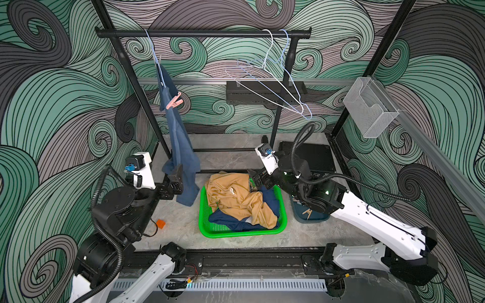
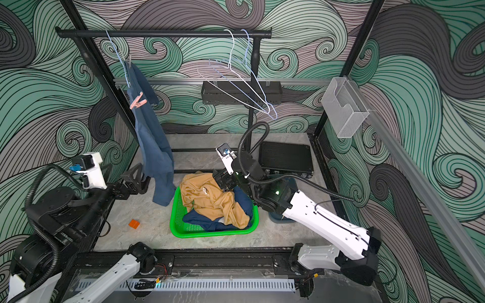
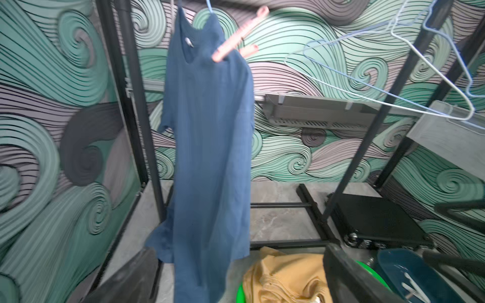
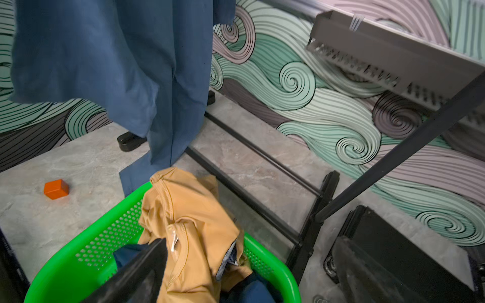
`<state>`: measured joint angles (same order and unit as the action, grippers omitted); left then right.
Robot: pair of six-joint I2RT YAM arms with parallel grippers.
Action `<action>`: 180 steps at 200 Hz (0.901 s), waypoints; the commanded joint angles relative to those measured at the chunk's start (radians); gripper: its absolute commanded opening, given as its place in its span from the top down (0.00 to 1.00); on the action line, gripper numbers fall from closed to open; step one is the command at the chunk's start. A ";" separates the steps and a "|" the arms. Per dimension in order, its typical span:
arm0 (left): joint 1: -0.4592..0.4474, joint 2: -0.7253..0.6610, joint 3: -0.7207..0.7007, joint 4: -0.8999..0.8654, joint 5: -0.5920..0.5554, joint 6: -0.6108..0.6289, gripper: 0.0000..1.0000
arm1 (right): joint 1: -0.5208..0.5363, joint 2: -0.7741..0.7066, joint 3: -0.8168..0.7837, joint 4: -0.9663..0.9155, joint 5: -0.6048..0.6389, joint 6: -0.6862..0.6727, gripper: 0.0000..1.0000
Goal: Remove the clothespins securing t-shirts to the hanger
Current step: Pick up the hanger from the clothes rail.
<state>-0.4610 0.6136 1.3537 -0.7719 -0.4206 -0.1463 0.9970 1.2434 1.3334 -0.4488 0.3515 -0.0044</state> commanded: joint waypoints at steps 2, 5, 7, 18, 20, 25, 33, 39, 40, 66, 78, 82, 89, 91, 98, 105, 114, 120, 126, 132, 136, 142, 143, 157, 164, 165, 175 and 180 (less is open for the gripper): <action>-0.003 0.082 0.102 -0.070 -0.152 0.068 0.01 | -0.020 0.004 -0.011 -0.018 -0.093 0.119 0.01; -0.003 0.094 0.117 -0.074 -0.157 0.069 0.01 | -0.020 0.006 -0.011 -0.020 -0.093 0.124 0.01; -0.003 0.101 0.127 -0.076 -0.159 0.071 0.01 | -0.019 0.007 -0.011 -0.020 -0.089 0.130 0.01; -0.002 0.145 0.180 -0.086 -0.181 0.079 0.01 | -0.020 0.029 0.013 -0.061 -0.043 0.174 0.01; -0.002 0.155 0.191 -0.086 -0.186 0.080 0.01 | -0.019 0.036 0.019 -0.075 -0.032 0.179 0.01; -0.002 0.176 0.218 -0.088 -0.198 0.080 0.01 | -0.020 0.048 0.036 -0.101 -0.012 0.188 0.01; -0.002 0.215 0.262 -0.088 -0.214 0.087 0.01 | -0.019 0.068 0.060 -0.148 0.014 0.200 0.01; -0.002 0.247 0.300 -0.089 -0.221 0.096 0.01 | -0.019 0.075 0.070 -0.167 0.030 0.201 0.01; -0.002 0.252 0.308 -0.091 -0.222 0.098 0.01 | -0.019 0.076 0.071 -0.170 0.034 0.202 0.01; 0.004 0.417 0.517 -0.140 -0.233 0.106 0.01 | -0.018 0.055 0.054 -0.181 0.088 0.225 0.01; 0.017 0.486 0.603 -0.157 -0.217 0.107 0.01 | -0.019 0.038 0.042 -0.181 0.089 0.236 0.01; 0.022 0.504 0.625 -0.157 -0.209 0.107 0.02 | -0.018 0.033 0.037 -0.181 0.087 0.236 0.01; 0.039 0.532 0.656 -0.155 -0.189 0.106 0.01 | -0.019 0.026 0.030 -0.181 0.082 0.236 0.01; 0.046 0.539 0.666 -0.154 -0.182 0.104 0.01 | -0.019 0.023 0.027 -0.181 0.081 0.236 0.01; 0.074 0.562 0.695 -0.150 -0.150 0.096 0.01 | -0.019 0.017 0.018 -0.180 0.075 0.236 0.01; 0.113 0.585 0.726 -0.151 -0.111 0.077 0.01 | -0.019 0.011 0.010 -0.181 0.074 0.238 0.01; 0.182 0.618 0.777 -0.164 -0.037 0.041 0.01 | -0.019 0.004 -0.002 -0.182 0.073 0.244 0.01; 0.225 0.642 0.812 -0.175 0.008 0.019 0.01 | -0.019 -0.001 -0.010 -0.181 0.071 0.248 0.01; 0.246 0.662 0.836 -0.170 0.029 0.007 0.01 | -0.019 -0.005 -0.016 -0.181 0.068 0.250 0.01; 0.253 0.678 0.849 -0.157 0.031 0.004 0.01 | -0.019 -0.006 -0.021 -0.181 0.066 0.256 0.01; 0.258 0.688 0.859 -0.149 0.037 0.000 0.01 | -0.019 -0.007 -0.024 -0.181 0.066 0.259 0.01; 0.269 0.705 0.879 -0.145 0.058 -0.008 0.01 | -0.019 -0.006 -0.026 -0.181 0.062 0.263 0.01; 0.272 0.709 0.885 -0.145 0.062 -0.009 0.01 | -0.019 -0.006 -0.027 -0.182 0.061 0.264 0.01; 0.311 0.750 0.941 -0.140 0.100 -0.048 0.02 | -0.019 -0.005 -0.031 -0.181 0.052 0.273 0.01; 0.342 0.768 0.966 -0.133 0.137 -0.073 0.01 | -0.019 -0.005 -0.031 -0.181 0.047 0.275 0.01; 0.346 0.770 0.970 -0.132 0.142 -0.076 0.01 | -0.019 -0.005 -0.031 -0.181 0.046 0.275 0.01; 0.395 0.792 1.000 -0.119 0.198 -0.127 0.02 | -0.019 -0.003 -0.034 -0.181 0.041 0.277 0.01; 0.417 0.801 1.014 -0.110 0.231 -0.155 0.01 | -0.019 -0.002 -0.035 -0.180 0.041 0.279 0.01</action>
<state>-0.1295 1.3842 2.2910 -0.9035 -0.3378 -0.1711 0.9821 1.2442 1.3048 -0.6144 0.4007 0.2481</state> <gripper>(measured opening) 0.986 0.991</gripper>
